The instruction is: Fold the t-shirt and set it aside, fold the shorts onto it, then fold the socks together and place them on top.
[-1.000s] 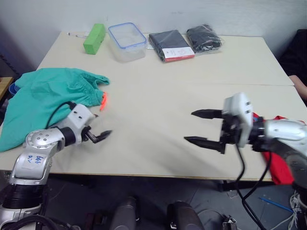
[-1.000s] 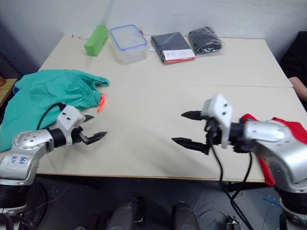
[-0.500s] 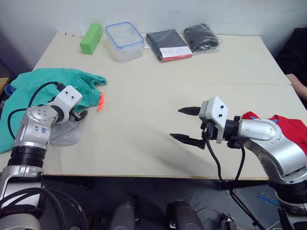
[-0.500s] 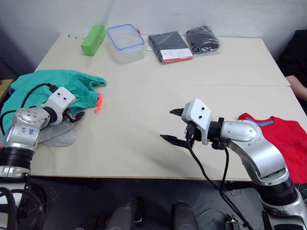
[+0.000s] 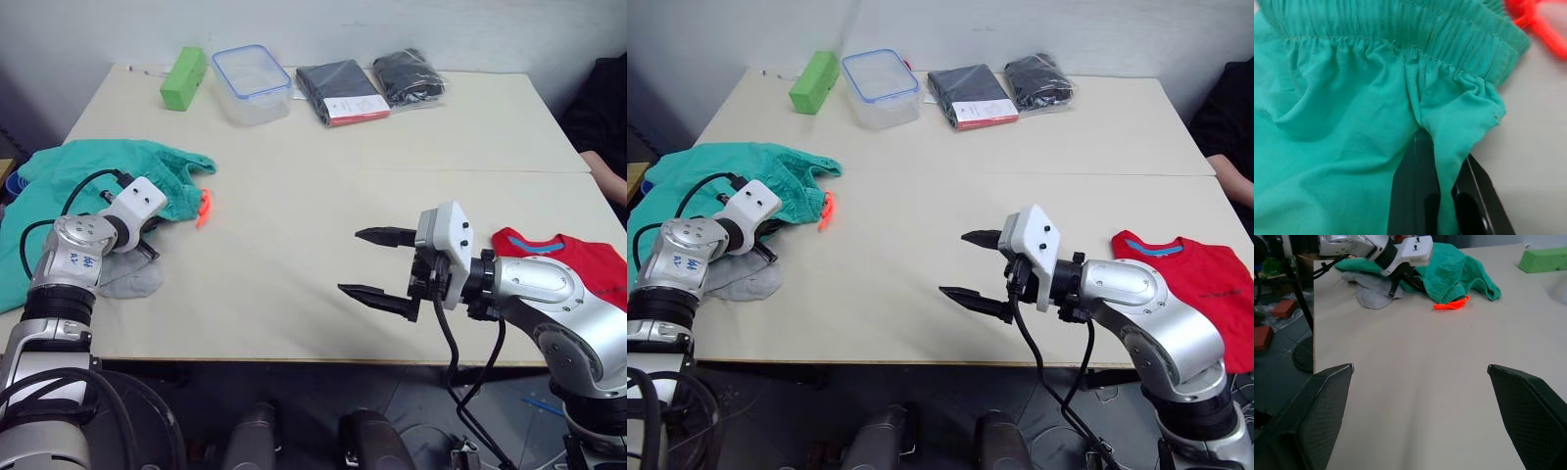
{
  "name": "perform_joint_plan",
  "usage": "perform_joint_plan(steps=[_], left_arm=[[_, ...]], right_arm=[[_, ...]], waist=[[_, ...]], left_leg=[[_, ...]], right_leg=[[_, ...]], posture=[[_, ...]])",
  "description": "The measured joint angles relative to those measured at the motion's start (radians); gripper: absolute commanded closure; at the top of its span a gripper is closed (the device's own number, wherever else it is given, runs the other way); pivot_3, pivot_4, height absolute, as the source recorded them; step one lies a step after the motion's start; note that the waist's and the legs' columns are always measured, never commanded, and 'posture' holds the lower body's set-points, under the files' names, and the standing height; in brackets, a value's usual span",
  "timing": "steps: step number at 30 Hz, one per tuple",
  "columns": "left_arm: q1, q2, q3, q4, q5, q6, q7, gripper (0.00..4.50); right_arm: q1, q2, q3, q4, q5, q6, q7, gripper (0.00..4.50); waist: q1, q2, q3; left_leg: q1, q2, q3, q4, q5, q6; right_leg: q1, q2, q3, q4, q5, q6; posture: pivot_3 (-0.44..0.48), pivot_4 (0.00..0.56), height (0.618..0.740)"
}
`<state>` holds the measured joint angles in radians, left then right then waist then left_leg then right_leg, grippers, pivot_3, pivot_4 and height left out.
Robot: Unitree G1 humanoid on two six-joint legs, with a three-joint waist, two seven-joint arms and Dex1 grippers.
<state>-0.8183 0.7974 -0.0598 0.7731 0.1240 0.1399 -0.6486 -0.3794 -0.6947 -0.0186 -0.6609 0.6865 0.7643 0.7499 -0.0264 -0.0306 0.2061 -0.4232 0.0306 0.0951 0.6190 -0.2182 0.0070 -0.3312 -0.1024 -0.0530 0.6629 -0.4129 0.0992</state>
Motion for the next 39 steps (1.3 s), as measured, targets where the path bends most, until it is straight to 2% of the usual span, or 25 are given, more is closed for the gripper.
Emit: perform_joint_plan(steps=[6,10,12,17,21,27,30,35,39], left_arm=[[-0.167,-0.032,-0.077,0.006,0.034,-0.140,-0.127,4.48],[-0.209,-0.153,-0.124,-0.171,-0.026,-0.167,-0.312,4.48],[-0.171,-0.219,-0.167,-0.315,-0.086,-0.125,-0.414,4.48],[-0.082,-0.275,-0.256,-0.572,-0.161,-0.007,-0.563,4.48],[-0.066,-0.371,-0.326,-0.707,-0.203,0.167,-0.579,4.48],[-0.018,-0.373,-0.365,-0.839,-0.285,0.385,-0.626,4.48],[-0.007,-0.354,-0.374,-0.840,-0.285,0.423,-0.623,3.90],[0.018,-0.293,-0.366,-0.875,-0.313,0.476,-0.633,2.42],[0.049,-0.209,-0.303,-0.928,-0.358,0.483,-0.645,1.13]], right_arm=[[0.028,-0.046,-0.038,-0.003,0.005,0.002,-0.007,0.00],[0.067,-0.082,-0.054,-0.005,-0.003,-0.005,0.003,0.00],[0.084,-0.104,-0.060,-0.004,-0.024,-0.023,0.011,0.00],[0.169,-0.165,-0.074,-0.004,-0.067,-0.054,0.045,0.00],[0.217,-0.165,-0.108,-0.032,-0.070,-0.062,0.036,0.00],[0.297,-0.218,-0.125,-0.051,-0.120,-0.111,0.061,0.00],[0.326,-0.241,-0.126,-0.052,-0.153,-0.156,0.087,0.00],[0.333,-0.253,-0.116,-0.050,-0.204,-0.222,0.118,0.00],[0.329,-0.259,-0.080,-0.038,-0.269,-0.293,0.148,0.00]], waist=[[0.024,-0.004,0.001],[0.038,-0.004,0.001],[0.034,-0.004,0.001],[0.007,-0.003,0.001],[0.012,-0.002,0.001],[0.009,-0.001,0.001],[0.010,-0.001,0.001],[0.012,0.000,0.001],[0.012,0.000,0.001]], left_leg=[[-0.003,-0.001,0.000,0.003,-0.001,0.001],[-0.005,-0.002,0.000,0.006,-0.001,0.003],[-0.007,-0.001,-0.001,0.007,-0.001,0.003],[-0.005,0.002,-0.002,0.008,0.000,0.001],[-0.005,0.001,-0.002,0.010,0.000,0.002],[-0.002,0.001,-0.003,0.009,0.000,0.002],[-0.002,0.001,-0.003,0.009,0.000,0.002],[-0.002,0.001,-0.003,0.009,0.000,0.002],[-0.002,0.001,-0.003,0.009,0.000,0.002]], right_leg=[[0.000,0.000,-0.002,-0.001,0.000,0.000],[0.000,-0.001,-0.002,-0.002,0.000,0.000],[0.001,0.000,-0.002,-0.002,0.000,0.000],[0.001,0.004,-0.001,-0.001,0.000,0.000],[0.003,0.004,0.001,-0.003,0.000,0.000],[0.006,0.004,0.001,-0.004,0.000,0.000],[0.006,0.004,0.001,-0.004,0.000,0.000],[0.007,0.003,0.001,-0.004,0.000,0.000],[0.007,0.003,0.001,-0.004,0.000,0.000]], posture=[[0.000,0.150,0.740],[0.000,0.150,0.740],[0.000,0.150,0.740],[0.000,0.150,0.740],[0.000,0.150,0.740],[0.000,0.150,0.740],[0.000,0.150,0.740],[0.000,0.150,0.740],[0.000,0.150,0.740]])
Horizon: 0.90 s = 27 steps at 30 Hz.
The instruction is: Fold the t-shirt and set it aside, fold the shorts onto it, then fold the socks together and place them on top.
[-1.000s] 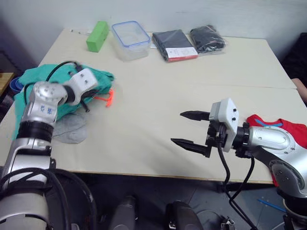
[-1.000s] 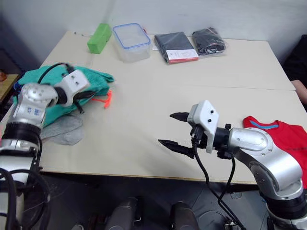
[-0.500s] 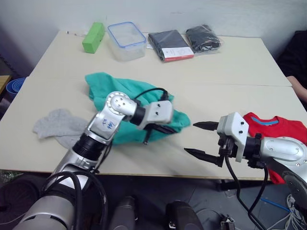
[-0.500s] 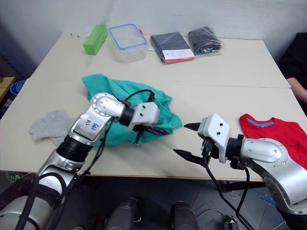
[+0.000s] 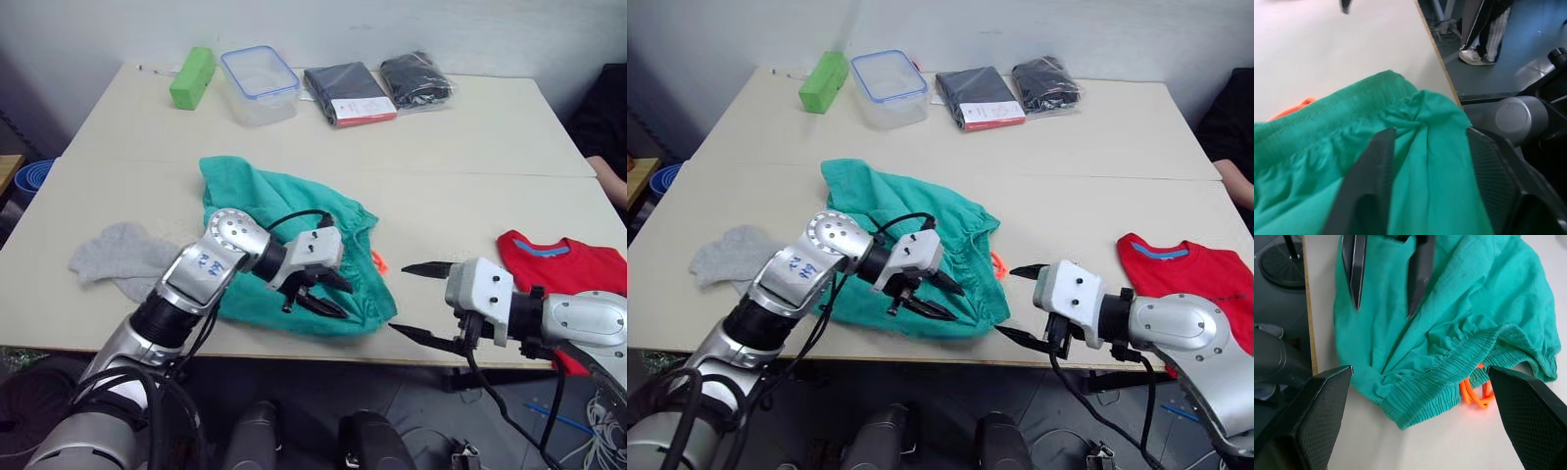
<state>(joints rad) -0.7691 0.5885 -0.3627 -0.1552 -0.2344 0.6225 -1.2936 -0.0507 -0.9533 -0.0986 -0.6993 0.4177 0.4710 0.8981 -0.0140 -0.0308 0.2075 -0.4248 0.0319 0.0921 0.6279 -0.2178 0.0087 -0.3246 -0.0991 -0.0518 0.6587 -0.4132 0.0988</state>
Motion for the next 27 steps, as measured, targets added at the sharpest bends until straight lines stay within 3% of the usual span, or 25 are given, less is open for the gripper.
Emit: perform_joint_plan(steps=[2,4,6,10,17,23,27], left_arm=[[0.046,0.105,0.052,-0.025,-0.022,-0.009,-0.031,0.43],[0.091,0.202,0.095,-0.027,-0.016,-0.058,-0.054,0.01],[0.175,0.330,0.125,-0.015,0.029,-0.176,-0.080,0.01],[0.341,0.482,0.165,0.082,0.126,-0.419,-0.089,0.01],[0.446,0.494,0.235,0.132,0.176,-0.633,-0.005,0.01],[0.417,0.450,0.248,0.192,0.212,-0.681,0.086,0.01],[0.387,0.439,0.246,0.247,0.244,-0.722,0.140,0.88]], right_arm=[[-0.001,-0.009,0.035,0.007,-0.056,-0.076,0.027,0.00],[0.001,-0.024,0.064,0.033,-0.107,-0.143,0.055,0.00],[0.003,-0.028,0.094,0.068,-0.159,-0.225,0.086,0.00],[-0.037,-0.028,0.175,0.158,-0.261,-0.386,0.133,0.00],[-0.181,0.033,0.309,0.328,-0.391,-0.597,0.178,0.00],[-0.277,0.103,0.369,0.442,-0.442,-0.668,0.182,0.00],[-0.300,0.135,0.394,0.500,-0.479,-0.698,0.180,0.96]], waist=[[-0.009,0.000,0.000],[-0.012,0.001,0.000],[-0.016,0.001,0.000],[-0.015,0.001,0.001],[-0.008,0.002,0.000],[-0.007,0.006,0.000],[-0.009,0.008,-0.001]], left_leg=[[0.000,0.000,0.000,-0.001,0.000,0.000],[0.001,0.000,0.000,-0.001,0.000,0.000],[0.003,0.000,0.002,-0.004,0.000,-0.001],[0.003,0.000,0.002,-0.004,0.000,0.000],[0.003,-0.002,0.001,-0.006,-0.002,0.001],[0.005,-0.002,0.001,-0.005,0.000,0.001],[0.005,-0.002,0.002,-0.005,0.000,0.001]], right_leg=[[0.000,0.000,0.000,0.000,0.000,0.000],[0.000,0.000,0.000,0.000,0.000,-0.001],[0.000,0.000,0.001,-0.002,0.000,-0.001],[0.000,-0.002,0.001,-0.002,0.000,-0.001],[0.000,-0.005,-0.002,0.000,0.000,-0.001],[0.000,-0.005,-0.002,0.002,0.000,-0.001],[0.000,-0.005,-0.002,0.004,0.000,-0.001]], posture=[[0.000,0.150,0.740],[0.000,0.150,0.740],[0.000,0.150,0.740],[0.000,0.150,0.740],[0.000,0.150,0.740],[0.000,0.150,0.740],[0.000,0.150,0.740]])
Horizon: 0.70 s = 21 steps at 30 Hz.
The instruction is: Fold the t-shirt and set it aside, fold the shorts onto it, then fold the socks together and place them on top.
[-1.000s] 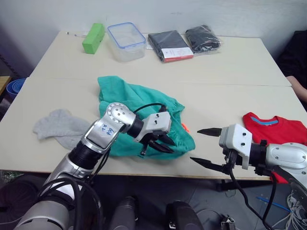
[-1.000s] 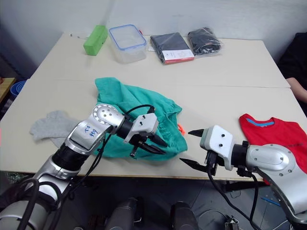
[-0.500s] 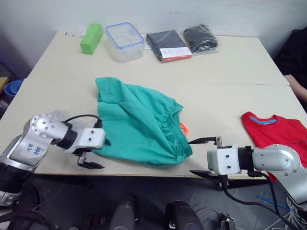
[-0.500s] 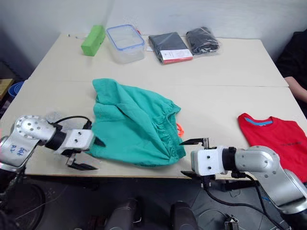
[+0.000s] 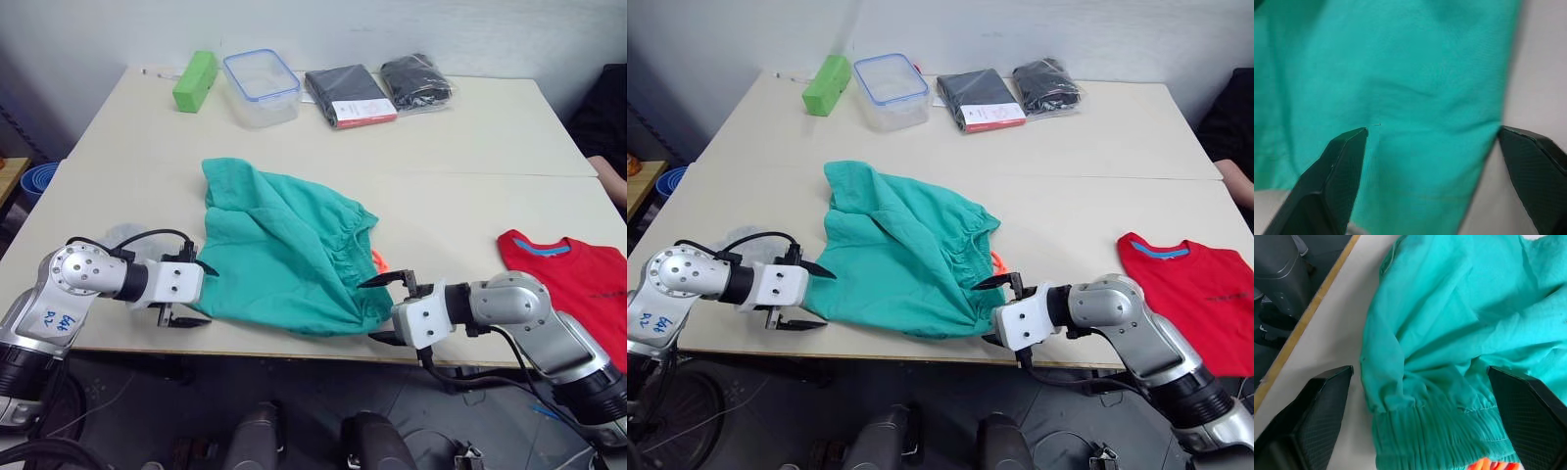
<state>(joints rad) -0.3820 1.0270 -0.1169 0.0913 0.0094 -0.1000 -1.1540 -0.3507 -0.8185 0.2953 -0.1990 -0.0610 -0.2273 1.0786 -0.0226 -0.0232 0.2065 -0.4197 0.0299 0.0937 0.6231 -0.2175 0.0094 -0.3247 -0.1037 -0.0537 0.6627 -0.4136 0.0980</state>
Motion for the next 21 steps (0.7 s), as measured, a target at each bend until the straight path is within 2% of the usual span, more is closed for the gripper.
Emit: perform_joint_plan(steps=[10,12,16,21], left_arm=[[-0.019,0.002,-0.010,0.070,0.037,-0.056,0.008,3.85],[-0.027,0.002,-0.015,0.081,0.048,-0.063,0.008,4.45],[-0.033,0.002,-0.019,0.071,0.050,-0.043,-0.007,4.48],[0.043,0.031,-0.018,-0.122,-0.089,0.196,-0.140,4.48]], right_arm=[[-0.001,0.006,0.009,0.048,-0.024,-0.014,-0.002,4.38],[-0.001,0.002,0.008,0.052,-0.024,-0.015,0.000,4.50],[-0.006,-0.048,-0.005,0.057,0.003,0.004,0.034,4.50],[0.052,-0.221,-0.137,-0.088,0.257,0.260,0.191,4.50]], waist=[[-0.005,0.001,0.000],[-0.005,0.001,0.000],[-0.005,0.001,0.000],[-0.005,0.001,0.000]], left_leg=[[0.001,0.001,0.000,0.000,0.000,0.000],[0.001,0.001,0.000,0.000,0.000,0.000],[0.000,0.000,0.001,0.000,0.000,0.000],[-0.001,0.001,-0.001,-0.001,-0.002,-0.001]], right_leg=[[0.000,0.001,0.000,0.001,0.000,0.000],[0.000,0.001,0.000,0.001,0.000,0.000],[0.000,0.001,0.000,0.001,0.000,0.000],[-0.001,0.000,0.000,0.000,0.000,0.000]], posture=[[0.000,0.150,0.740],[0.000,0.150,0.740],[0.000,0.150,0.740],[0.000,0.150,0.740]])
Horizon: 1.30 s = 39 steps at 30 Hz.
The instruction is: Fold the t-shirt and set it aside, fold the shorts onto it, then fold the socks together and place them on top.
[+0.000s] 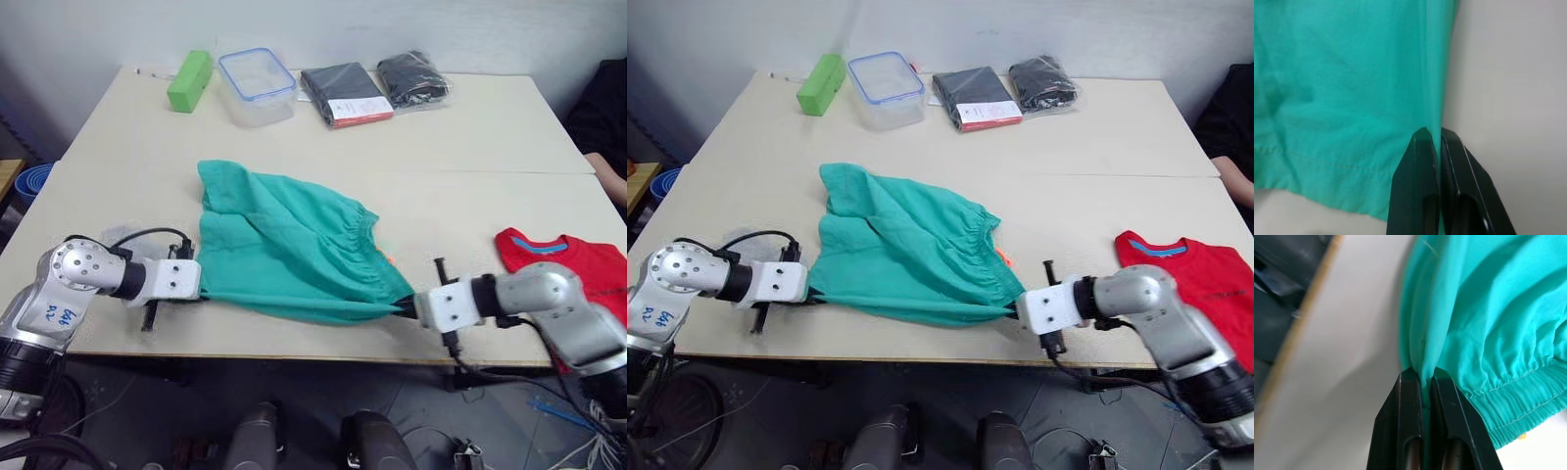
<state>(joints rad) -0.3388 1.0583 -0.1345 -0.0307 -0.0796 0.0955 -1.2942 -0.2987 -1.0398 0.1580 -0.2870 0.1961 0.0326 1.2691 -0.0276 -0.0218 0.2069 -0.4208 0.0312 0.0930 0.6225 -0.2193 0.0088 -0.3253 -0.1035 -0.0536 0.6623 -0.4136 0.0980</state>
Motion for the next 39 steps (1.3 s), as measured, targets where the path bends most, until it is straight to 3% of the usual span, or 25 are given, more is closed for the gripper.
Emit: perform_joint_plan(steps=[5,13,16,21,23,25,27,29,31,33,35,39], left_arm=[[0.119,0.093,0.011,-0.199,-0.135,0.210,-0.102,4.48],[0.095,0.101,0.030,-0.220,-0.166,0.281,-0.117,4.48],[-0.034,0.056,0.015,-0.141,-0.172,0.302,-0.131,4.48],[-0.437,-0.146,-0.019,0.181,-0.147,0.312,-0.080,4.48],[-0.622,-0.242,-0.025,0.394,-0.077,0.213,0.051,4.48],[-0.834,-0.332,-0.026,0.671,0.040,0.028,0.348,4.48],[-1.013,-0.332,-0.017,0.882,0.178,-0.260,0.735,4.48],[-1.148,-0.320,0.007,0.953,0.243,-0.480,0.963,4.48],[-1.213,-0.259,0.018,0.948,0.280,-0.656,1.045,4.48],[-1.188,-0.207,0.032,0.926,0.278,-0.769,1.025,4.48],[-1.052,-0.185,0.057,0.857,0.216,-0.790,0.913,4.48],[-0.703,-0.170,0.072,0.650,0.068,-0.652,0.686,4.48]], right_arm=[[0.108,-0.107,-0.105,-0.170,0.246,0.275,0.075,4.50],[0.098,-0.029,-0.084,-0.172,0.238,0.374,-0.020,4.50],[0.030,0.016,-0.083,-0.128,0.237,0.418,-0.049,4.50],[-0.186,0.137,-0.089,0.029,0.232,0.490,-0.147,4.50],[-0.289,0.193,-0.087,0.109,0.173,0.469,-0.230,4.50],[-0.383,0.222,-0.054,0.190,0.001,0.332,-0.379,4.50],[-0.466,0.216,-0.009,0.257,-0.274,0.077,-0.634,4.50],[-0.575,0.238,-0.027,0.286,-0.417,-0.046,-0.864,4.50],[-0.642,0.217,-0.097,0.295,-0.495,-0.139,-1.010,4.50],[-0.645,0.158,-0.141,0.290,-0.549,-0.234,-1.078,4.50],[-0.578,0.136,-0.165,0.270,-0.563,-0.297,-1.080,4.50],[-0.391,0.137,-0.137,0.238,-0.507,-0.340,-0.957,4.50]], waist=[[-0.004,0.000,0.000],[-0.001,0.000,0.000],[0.001,0.000,0.000],[0.006,-0.003,0.002],[0.006,-0.004,0.003],[0.007,-0.008,0.005],[-0.004,-0.010,0.005],[-0.017,-0.010,0.005],[-0.025,-0.009,0.005],[-0.025,-0.005,0.002],[-0.024,-0.004,0.002],[-0.027,-0.003,0.004]], left_leg=[[0.000,0.002,-0.001,-0.001,-0.001,-0.001],[0.000,0.001,0.000,-0.001,-0.001,0.002],[-0.001,0.001,0.000,-0.001,0.001,-0.001],[-0.003,0.000,0.000,0.005,0.001,-0.001],[-0.003,0.000,0.001,0.007,0.002,-0.001],[-0.010,0.000,0.000,0.009,0.002,0.000],[-0.028,-0.001,0.005,0.011,0.002,0.001],[-0.043,-0.004,0.009,0.013,0.002,0.001],[-0.043,-0.006,0.008,0.005,0.001,0.000],[-0.031,-0.006,0.005,0.004,-0.002,0.001],[-0.015,-0.002,0.002,0.001,-0.009,0.000],[-0.022,-0.001,0.002,0.003,-0.008,-0.003]], right_leg=[[0.000,0.002,0.000,-0.002,0.000,0.000],[0.000,0.002,0.001,-0.003,-0.001,-0.002],[-0.001,0.002,0.001,-0.002,-0.001,-0.002],[-0.002,0.004,0.000,0.002,-0.001,-0.001],[-0.003,0.004,0.000,0.003,-0.001,-0.001],[-0.011,0.002,0.000,0.006,0.000,0.000],[-0.036,-0.005,0.000,0.021,0.004,0.007],[-0.057,-0.010,-0.011,0.034,0.006,0.011],[-0.061,-0.013,-0.023,0.036,0.008,0.014],[-0.050,-0.013,-0.033,0.037,0.008,0.015],[-0.034,-0.011,-0.044,0.034,0.008,0.015],[-0.034,-0.009,-0.050,0.027,0.008,0.015]], posture=[[0.000,0.150,0.740],[0.000,0.150,0.740],[0.000,0.150,0.740],[0.000,0.150,0.740],[0.000,0.150,0.740],[0.000,0.150,0.740],[0.000,0.150,0.740],[0.000,0.150,0.740],[0.000,0.150,0.740],[0.000,0.150,0.740],[0.000,0.150,0.740],[0.000,0.150,0.740]])
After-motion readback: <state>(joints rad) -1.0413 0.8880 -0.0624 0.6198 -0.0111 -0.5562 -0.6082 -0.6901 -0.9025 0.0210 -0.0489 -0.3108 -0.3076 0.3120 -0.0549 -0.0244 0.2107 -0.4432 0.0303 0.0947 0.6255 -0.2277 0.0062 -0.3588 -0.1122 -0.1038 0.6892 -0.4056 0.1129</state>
